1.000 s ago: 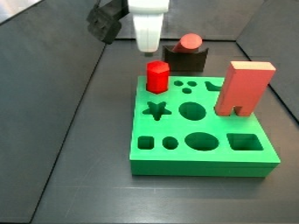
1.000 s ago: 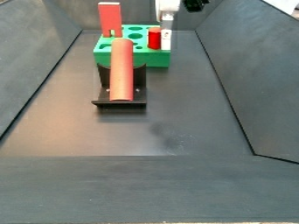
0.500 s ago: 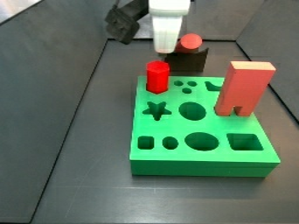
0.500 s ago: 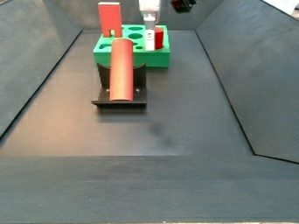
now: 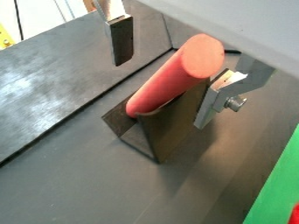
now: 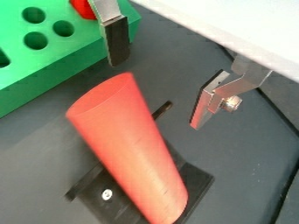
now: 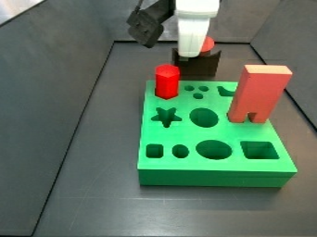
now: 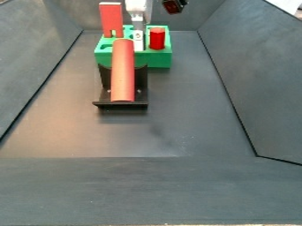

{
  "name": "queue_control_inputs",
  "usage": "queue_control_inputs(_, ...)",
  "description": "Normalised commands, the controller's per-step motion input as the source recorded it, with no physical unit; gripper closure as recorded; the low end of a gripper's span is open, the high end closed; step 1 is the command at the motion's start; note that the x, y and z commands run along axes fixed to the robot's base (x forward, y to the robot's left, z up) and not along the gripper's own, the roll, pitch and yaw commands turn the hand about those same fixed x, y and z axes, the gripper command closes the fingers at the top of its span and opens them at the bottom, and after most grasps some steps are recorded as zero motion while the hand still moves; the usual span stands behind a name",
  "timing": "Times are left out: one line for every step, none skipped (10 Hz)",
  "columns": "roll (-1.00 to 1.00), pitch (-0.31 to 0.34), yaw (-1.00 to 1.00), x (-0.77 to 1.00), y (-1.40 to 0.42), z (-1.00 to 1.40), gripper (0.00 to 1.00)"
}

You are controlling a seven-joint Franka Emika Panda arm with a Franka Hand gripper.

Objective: Pick up the oval object. Move up. Place the oval object on the fixture. Regrasp the oval object. Move to above the board. Insert the oval object.
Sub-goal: Regrasp the oval object.

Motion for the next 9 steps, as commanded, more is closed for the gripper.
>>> queue_control_inputs(0.02, 0.182, 0.04, 0.79, -0.02, 0.00, 0.00)
queue_control_inputs(0.02, 0.183, 0.04, 0.69, -0.02, 0.00, 0.00)
queue_control_inputs(0.01, 0.185, 0.04, 0.64, -0.02, 0.00, 0.00)
queue_control_inputs(0.01, 0.192, 0.04, 0.55, -0.02, 0.00, 0.00)
queue_control_inputs(0.01, 0.194, 0.04, 0.48, -0.02, 0.00, 0.00)
queue_control_inputs(0.01, 0.201, 0.04, 0.40, -0.01, 0.00, 0.00)
queue_control_inputs(0.01, 0.204, 0.04, 0.36, -0.01, 0.00, 0.00)
queue_control_inputs(0.01, 0.212, 0.04, 0.28, -0.02, 0.00, 0.00)
queue_control_inputs(0.00, 0.212, 0.05, 0.22, -0.02, -0.01, 0.00)
